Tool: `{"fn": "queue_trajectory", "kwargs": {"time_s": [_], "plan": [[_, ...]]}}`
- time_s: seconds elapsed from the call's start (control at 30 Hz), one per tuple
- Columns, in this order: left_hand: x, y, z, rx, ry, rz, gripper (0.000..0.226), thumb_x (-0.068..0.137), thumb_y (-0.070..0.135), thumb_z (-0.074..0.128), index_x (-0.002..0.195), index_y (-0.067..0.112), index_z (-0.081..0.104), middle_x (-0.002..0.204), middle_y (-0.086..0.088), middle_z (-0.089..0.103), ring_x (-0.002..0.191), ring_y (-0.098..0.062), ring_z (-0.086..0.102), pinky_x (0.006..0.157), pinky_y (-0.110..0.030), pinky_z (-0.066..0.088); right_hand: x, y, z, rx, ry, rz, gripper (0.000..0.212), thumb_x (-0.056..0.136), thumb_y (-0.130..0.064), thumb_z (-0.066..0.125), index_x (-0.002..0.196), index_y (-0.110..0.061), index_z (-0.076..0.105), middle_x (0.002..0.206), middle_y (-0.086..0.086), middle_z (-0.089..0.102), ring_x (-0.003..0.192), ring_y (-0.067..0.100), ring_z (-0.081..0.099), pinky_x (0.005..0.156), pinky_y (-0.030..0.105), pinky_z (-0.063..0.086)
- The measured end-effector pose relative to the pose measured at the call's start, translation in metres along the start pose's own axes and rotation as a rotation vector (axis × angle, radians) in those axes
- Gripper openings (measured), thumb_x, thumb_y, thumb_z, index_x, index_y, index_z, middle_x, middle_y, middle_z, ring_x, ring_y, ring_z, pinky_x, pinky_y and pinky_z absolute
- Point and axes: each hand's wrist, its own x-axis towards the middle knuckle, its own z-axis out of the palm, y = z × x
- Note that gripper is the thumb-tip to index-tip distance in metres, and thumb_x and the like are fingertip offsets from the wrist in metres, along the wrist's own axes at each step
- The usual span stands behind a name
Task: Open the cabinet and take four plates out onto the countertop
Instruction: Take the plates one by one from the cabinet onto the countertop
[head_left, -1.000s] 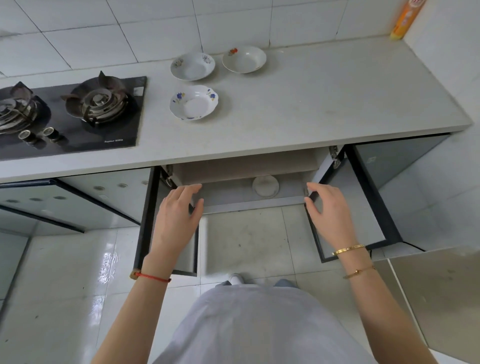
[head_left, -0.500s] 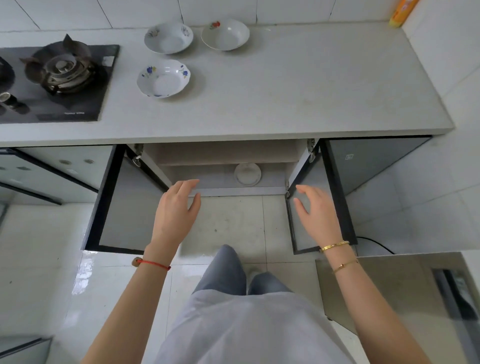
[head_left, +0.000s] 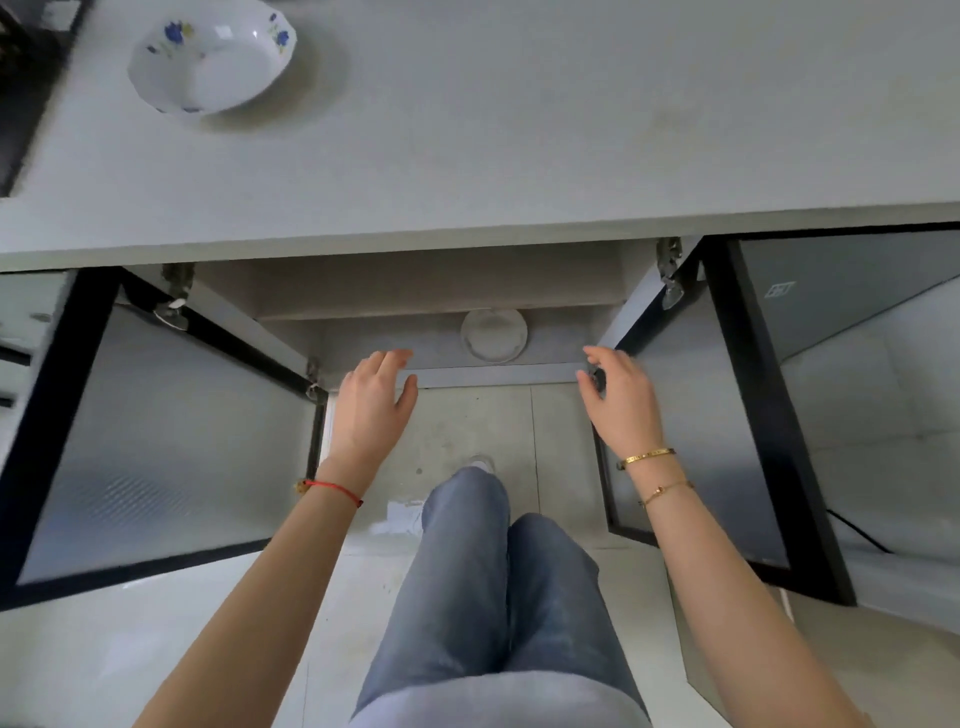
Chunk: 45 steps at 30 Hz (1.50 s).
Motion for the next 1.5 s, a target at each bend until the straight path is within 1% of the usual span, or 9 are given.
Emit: {"fn": "queue_trajectory", "kwargs": {"time_s": [0.2,0.43,0.53,0.77,0.93,1.03,1.17,1.4,1.5], "plan": [[0.062,-0.071,0.143,0.029,-0.034,-0.025,0.029,0.09,0.016,0.06,0.117,0.007,0.061,0.106,-0.013,0.067,0.094,-0.036,0.063,0.08,-0.043,0.052,0.076,0.076,0.128,0.013,-0.028,0.046,0.034,0.094,-0.023,0.053,0.125,-0.01,0.056,0.119,0.01,0.063,0.115,0.027,0.055,0.096,0.039,0.047],[0.135,-0.145,0.301,0.031,-0.046,-0.025,0.031,0.09,0.016,0.059,0.119,0.005,0.063,0.11,-0.015,0.067,0.099,-0.035,0.064,0.086,-0.044,0.052,0.162,0.163,0.27,-0.061,-0.058,0.026,0.035,0.093,-0.019,0.054,0.125,-0.006,0.056,0.119,0.018,0.062,0.11,0.036,0.057,0.087,0.041,0.048],[0.165,-0.171,0.356,0.05,-0.037,-0.025,0.032,0.091,0.019,0.058,0.121,0.008,0.062,0.111,-0.011,0.068,0.098,-0.033,0.064,0.084,-0.04,0.049,0.193,0.195,0.324,-0.044,-0.078,0.027,0.035,0.092,-0.016,0.055,0.125,-0.002,0.055,0.121,0.021,0.06,0.116,0.037,0.051,0.095,0.042,0.044],[0.212,-0.207,0.457,0.013,-0.096,-0.083,0.038,0.093,0.025,0.056,0.128,0.01,0.056,0.117,-0.008,0.066,0.103,-0.027,0.063,0.088,-0.037,0.048,0.245,0.246,0.412,-0.06,-0.119,0.031,0.035,0.092,-0.017,0.055,0.123,0.0,0.053,0.116,0.023,0.061,0.111,0.037,0.055,0.09,0.041,0.046],[0.231,-0.22,0.503,0.019,-0.161,-0.139,0.042,0.095,0.03,0.052,0.132,0.009,0.052,0.122,-0.01,0.063,0.11,-0.031,0.06,0.094,-0.04,0.047,0.27,0.268,0.448,-0.05,-0.117,0.07,0.036,0.092,-0.025,0.056,0.115,0.001,0.054,0.113,0.022,0.062,0.108,0.037,0.056,0.084,0.043,0.048],[0.241,-0.225,0.52,0.053,-0.202,-0.161,0.037,0.096,0.031,0.049,0.121,0.006,0.058,0.128,-0.011,0.059,0.114,-0.031,0.057,0.091,-0.039,0.047,0.282,0.273,0.464,-0.014,-0.12,0.099,0.037,0.091,-0.029,0.058,0.111,0.002,0.056,0.11,0.021,0.065,0.105,0.037,0.058,0.084,0.043,0.05],[0.251,-0.227,0.531,-0.031,-0.187,-0.236,0.031,0.094,0.035,0.051,0.111,0.01,0.059,0.105,-0.012,0.064,0.097,-0.033,0.061,0.075,-0.035,0.045,0.291,0.275,0.478,-0.026,-0.126,0.107,0.036,0.088,-0.026,0.061,0.112,0.001,0.057,0.111,0.022,0.064,0.104,0.038,0.058,0.083,0.04,0.049],[0.253,-0.225,0.531,-0.226,-0.193,-0.295,0.019,0.089,0.021,0.062,0.103,0.009,0.063,0.094,-0.01,0.071,0.09,-0.03,0.065,0.071,-0.028,0.044,0.281,0.272,0.481,0.052,-0.086,0.13,0.035,0.085,-0.017,0.063,0.115,0.0,0.058,0.111,0.022,0.067,0.103,0.038,0.061,0.085,0.039,0.051],[0.235,-0.221,0.527,-0.29,-0.166,-0.291,0.018,0.086,0.015,0.063,0.1,0.003,0.064,0.094,-0.013,0.073,0.091,-0.031,0.066,0.079,-0.035,0.053,0.262,0.27,0.478,0.082,-0.088,0.134,0.034,0.084,-0.014,0.064,0.114,0.001,0.059,0.109,0.021,0.068,0.102,0.037,0.062,0.084,0.036,0.05]]}}
